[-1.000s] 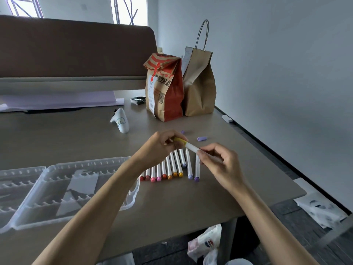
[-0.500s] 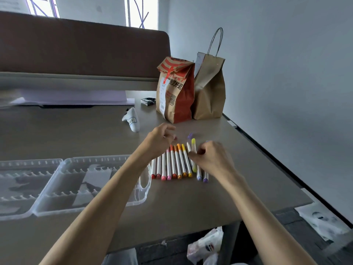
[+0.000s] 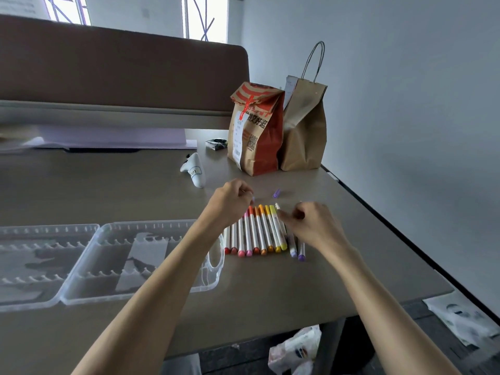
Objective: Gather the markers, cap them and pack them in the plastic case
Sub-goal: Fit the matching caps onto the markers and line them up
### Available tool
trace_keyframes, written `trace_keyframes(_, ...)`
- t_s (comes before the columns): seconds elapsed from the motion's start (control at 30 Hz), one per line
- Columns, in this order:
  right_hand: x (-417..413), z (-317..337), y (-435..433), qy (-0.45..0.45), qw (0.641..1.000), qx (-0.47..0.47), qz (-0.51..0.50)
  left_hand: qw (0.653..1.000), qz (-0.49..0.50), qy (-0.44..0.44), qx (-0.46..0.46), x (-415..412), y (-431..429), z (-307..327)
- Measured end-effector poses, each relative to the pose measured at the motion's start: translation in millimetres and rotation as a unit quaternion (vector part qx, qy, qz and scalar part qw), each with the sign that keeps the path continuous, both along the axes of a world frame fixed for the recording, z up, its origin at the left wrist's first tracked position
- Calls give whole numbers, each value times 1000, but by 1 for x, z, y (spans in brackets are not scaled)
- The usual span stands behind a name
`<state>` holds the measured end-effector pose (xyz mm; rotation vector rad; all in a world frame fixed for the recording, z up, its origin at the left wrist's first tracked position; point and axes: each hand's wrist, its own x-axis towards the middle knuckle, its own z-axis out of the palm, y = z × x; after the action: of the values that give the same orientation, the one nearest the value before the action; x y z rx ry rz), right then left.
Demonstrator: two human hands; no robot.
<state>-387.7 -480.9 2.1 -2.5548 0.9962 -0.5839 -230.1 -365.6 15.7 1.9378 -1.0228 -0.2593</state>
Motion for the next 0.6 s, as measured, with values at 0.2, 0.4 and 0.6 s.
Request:
trace_keyframes(0.2, -26, -8, -25, -10, 997, 40, -66, 991, -46, -123, -7, -13, -3, -9)
trace_keyframes(0.4, -27, -10, -25, 41, 996, 50, -64, 941, -139, -308, 19, -23, -5, -22)
trace_keyframes(0.6, -19, 4, -23, 109, 991, 26, -75, 939, -136, -308, 73, -26, -4, -21)
